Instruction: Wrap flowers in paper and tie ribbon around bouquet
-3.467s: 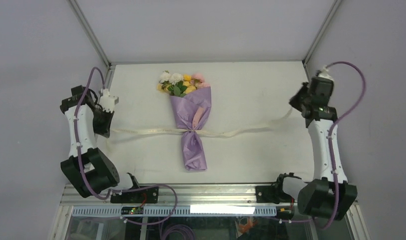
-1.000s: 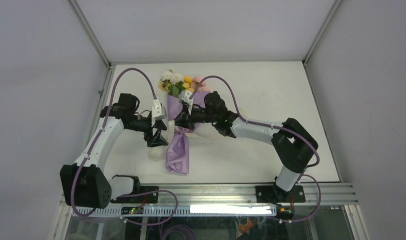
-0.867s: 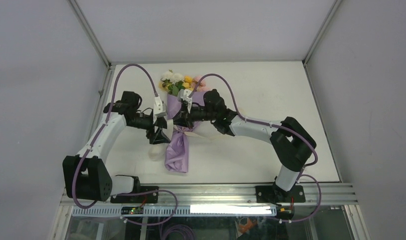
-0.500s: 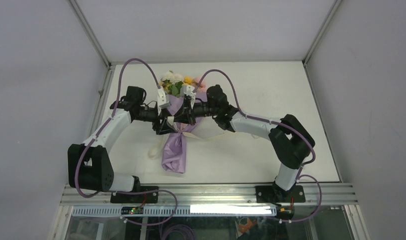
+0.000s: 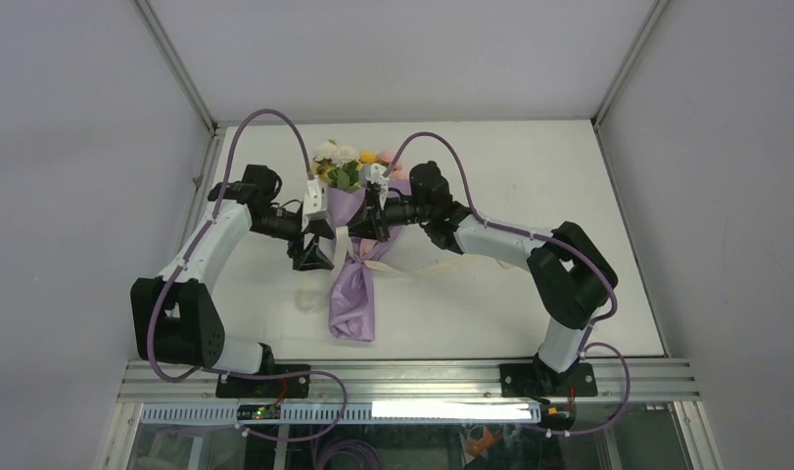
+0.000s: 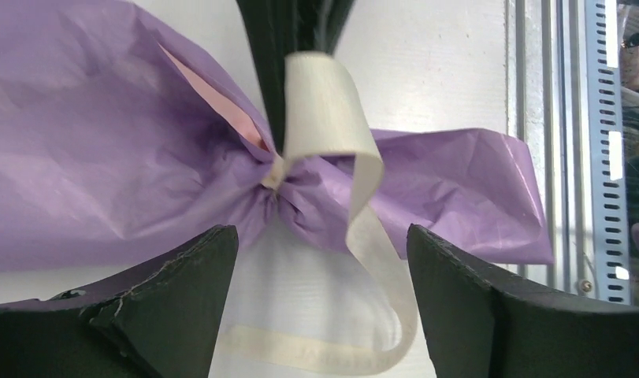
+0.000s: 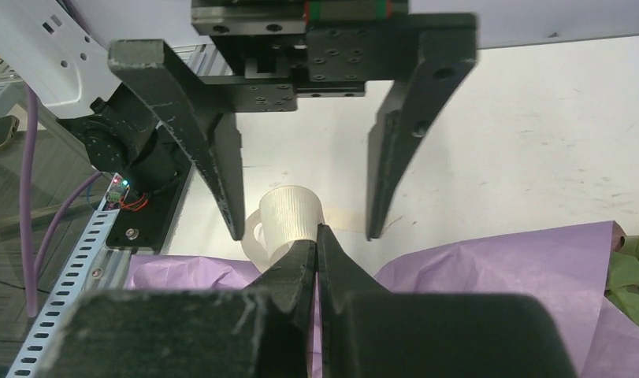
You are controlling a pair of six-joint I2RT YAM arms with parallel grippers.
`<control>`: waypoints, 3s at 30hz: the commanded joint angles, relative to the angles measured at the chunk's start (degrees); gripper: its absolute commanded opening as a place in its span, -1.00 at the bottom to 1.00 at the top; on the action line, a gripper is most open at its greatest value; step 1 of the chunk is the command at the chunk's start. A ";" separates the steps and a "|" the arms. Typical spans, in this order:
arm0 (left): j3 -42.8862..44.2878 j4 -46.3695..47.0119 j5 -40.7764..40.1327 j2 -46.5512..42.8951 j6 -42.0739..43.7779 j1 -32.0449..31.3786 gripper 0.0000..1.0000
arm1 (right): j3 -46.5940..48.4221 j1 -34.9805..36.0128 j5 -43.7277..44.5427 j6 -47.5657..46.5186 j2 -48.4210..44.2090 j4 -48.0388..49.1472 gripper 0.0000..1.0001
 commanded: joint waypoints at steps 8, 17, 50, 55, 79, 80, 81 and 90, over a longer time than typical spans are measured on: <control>2.25 20.22 3.04 4.43 -10.05 -5.00 0.47 | 2.28 0.26 -1.51 -1.04 -2.22 3.97 -1.00; 1.35 20.63 2.37 3.84 -11.68 -8.01 -0.41 | 1.39 0.16 -1.40 -1.25 -2.25 4.91 -1.00; -5.95 23.42 -1.02 -2.21 -10.33 -8.18 -1.00 | -0.08 -11.31 46.21 8.97 -27.11 -54.74 0.77; -7.01 24.36 -1.61 -3.00 -10.64 -8.13 -1.00 | 8.22 -18.40 67.13 24.42 -17.51 -78.45 0.51; -8.89 24.88 -1.53 -4.39 -11.56 -8.18 -1.00 | 10.71 -28.97 55.10 19.04 6.62 -83.74 -1.00; -8.95 24.83 -1.50 -4.47 -11.44 -8.18 -1.00 | 12.50 -28.83 53.96 19.22 5.70 -85.12 -1.00; -9.04 24.82 -1.71 -4.51 -11.28 -8.15 -1.00 | 15.14 -28.36 52.34 19.35 4.67 -86.52 -1.00; -10.78 24.83 -2.45 -5.19 -8.53 -8.14 -1.00 | 47.05 -3.81 31.54 20.67 3.53 -74.03 -1.00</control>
